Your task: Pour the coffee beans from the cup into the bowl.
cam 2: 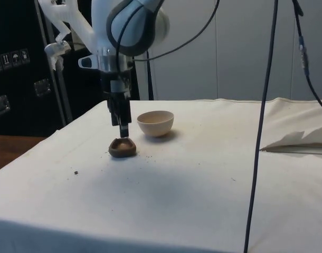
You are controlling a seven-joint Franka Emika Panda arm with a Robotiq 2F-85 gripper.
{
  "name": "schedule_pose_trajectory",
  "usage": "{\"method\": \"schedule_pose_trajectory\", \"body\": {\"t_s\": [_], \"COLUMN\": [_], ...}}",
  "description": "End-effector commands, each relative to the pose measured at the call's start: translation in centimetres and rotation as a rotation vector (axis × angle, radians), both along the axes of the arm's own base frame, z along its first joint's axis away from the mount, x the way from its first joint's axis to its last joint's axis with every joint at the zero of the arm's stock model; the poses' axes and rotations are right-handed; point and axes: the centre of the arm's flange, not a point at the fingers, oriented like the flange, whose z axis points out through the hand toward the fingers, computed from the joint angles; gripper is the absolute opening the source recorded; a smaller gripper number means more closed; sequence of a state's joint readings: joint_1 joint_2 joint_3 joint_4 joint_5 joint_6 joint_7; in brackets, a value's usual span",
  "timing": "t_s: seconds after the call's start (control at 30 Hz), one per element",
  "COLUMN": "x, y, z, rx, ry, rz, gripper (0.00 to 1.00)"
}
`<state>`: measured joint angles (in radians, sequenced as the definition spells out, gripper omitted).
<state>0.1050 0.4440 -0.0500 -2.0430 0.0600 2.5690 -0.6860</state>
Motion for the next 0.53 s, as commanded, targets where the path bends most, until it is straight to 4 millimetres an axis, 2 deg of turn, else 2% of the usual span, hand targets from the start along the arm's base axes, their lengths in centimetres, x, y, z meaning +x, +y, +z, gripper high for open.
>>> {"method": "schedule_pose_trajectory", "body": {"t_s": [0.0, 0.43, 0.5], "x": [-0.1, 0.0, 0.1], "y": [0.1, 0.1, 0.1], "z": [0.4, 3.2, 3.1], "rx": [0.005, 0.009, 0.006], "ry": [0.001, -0.008, -0.012], "rz": [0.001, 0.001, 0.001], "gripper": [1.0, 1.0, 1.0]}}
